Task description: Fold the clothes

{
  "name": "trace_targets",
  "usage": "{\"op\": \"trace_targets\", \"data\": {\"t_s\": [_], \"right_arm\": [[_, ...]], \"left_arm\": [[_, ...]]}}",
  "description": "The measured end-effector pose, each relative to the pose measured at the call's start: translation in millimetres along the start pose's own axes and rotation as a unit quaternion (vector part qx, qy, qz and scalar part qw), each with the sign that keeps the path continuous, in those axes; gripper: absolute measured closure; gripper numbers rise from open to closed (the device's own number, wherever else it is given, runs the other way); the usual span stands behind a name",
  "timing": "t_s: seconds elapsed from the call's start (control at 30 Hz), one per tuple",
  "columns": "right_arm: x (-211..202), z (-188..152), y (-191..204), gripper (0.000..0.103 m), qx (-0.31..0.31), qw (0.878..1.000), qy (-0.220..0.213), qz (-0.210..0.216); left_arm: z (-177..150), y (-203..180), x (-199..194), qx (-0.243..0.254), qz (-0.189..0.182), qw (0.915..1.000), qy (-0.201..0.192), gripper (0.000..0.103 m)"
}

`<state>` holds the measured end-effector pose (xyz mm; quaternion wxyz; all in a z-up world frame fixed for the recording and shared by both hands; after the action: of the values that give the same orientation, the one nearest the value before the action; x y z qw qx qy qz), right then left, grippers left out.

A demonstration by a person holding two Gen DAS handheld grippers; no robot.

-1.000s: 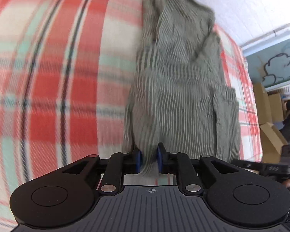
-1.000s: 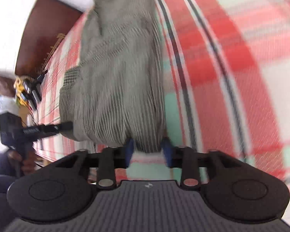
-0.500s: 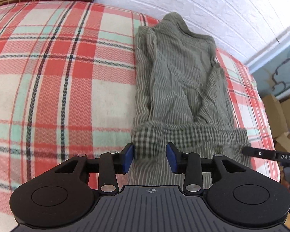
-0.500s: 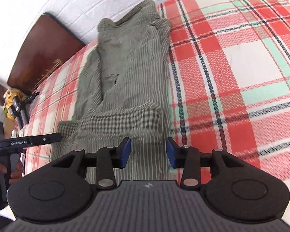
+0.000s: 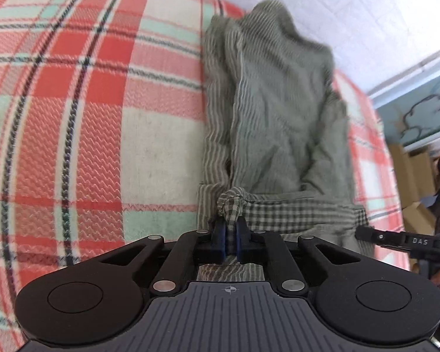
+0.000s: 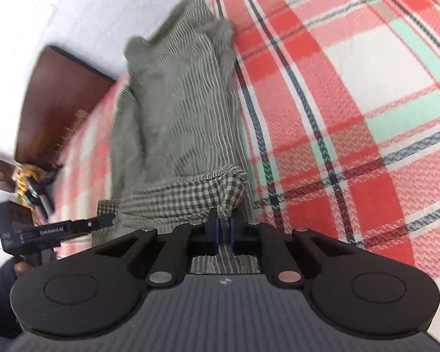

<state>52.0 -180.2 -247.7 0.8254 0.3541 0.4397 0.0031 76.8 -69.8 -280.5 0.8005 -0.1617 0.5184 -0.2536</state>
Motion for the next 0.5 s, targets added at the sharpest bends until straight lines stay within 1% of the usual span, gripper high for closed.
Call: {"op": "trace_targets", "data": {"t_s": [0.03,0.1,0.13,0.17,0.2,0.23,0.27,0.33,0.4,0.43,0.5], "right_arm": [[3,0,1,0.089,-0.003,1.000,0.001,-0.006],[5,0,3,0.088,-0.008,1.000,0.001,-0.012],[4,1,4,0.085,-0.011,1.000,-0.002,-0.014],[0,2,5,0.081,-0.016,1.000,-0.007,-0.015],[-4,2,6,0.071,-0.021,0.999,-0.014,-0.019],[-11,3,8,0.059,-0.027,0.999,-0.026,-0.027],[-17,4,10,0.056,-0.034,0.998,-0.039,-0.035],[-33,4,17,0.056,-0.049,0.996,-0.068,-0.034],[-46,1,28,0.057,-0.066,0.994,-0.083,-0.017],[-50,-1,34,0.058,-0.076,0.993,-0.086,-0.009],[-50,-9,47,0.058,-0.103,0.992,-0.075,0.008]], "left_arm": [[0,0,1,-0.001,0.002,1.0000,0.001,0.082],[1,1,1,-0.005,0.003,1.0000,0.001,0.080],[2,2,-3,-0.008,0.003,1.0000,-0.002,0.073],[4,2,-7,-0.011,0.004,0.9999,-0.005,0.069],[5,2,-12,-0.013,0.006,0.9999,-0.010,0.066],[8,2,-20,-0.014,0.011,0.9996,-0.021,0.064],[11,4,-28,-0.012,0.014,0.9993,-0.032,0.063],[16,0,-44,0.002,0.020,0.9986,-0.050,0.062],[19,-7,-60,0.022,0.024,0.9974,-0.064,0.062],[20,-11,-68,0.032,0.024,0.9967,-0.070,0.062],[14,-27,-76,0.062,0.001,0.9963,-0.059,0.062]]}}
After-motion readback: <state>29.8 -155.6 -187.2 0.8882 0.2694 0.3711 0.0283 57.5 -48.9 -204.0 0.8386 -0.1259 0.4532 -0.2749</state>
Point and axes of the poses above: each gripper's, at about its wrist camera, not at the fingertips, and x roughly the way its jaws point, y to its left, z to its top, the point moved 2 cm from there along x, roughly the way its jaws point, and after that the axes turned 8 degrees about -y, right-handed, at the moved point
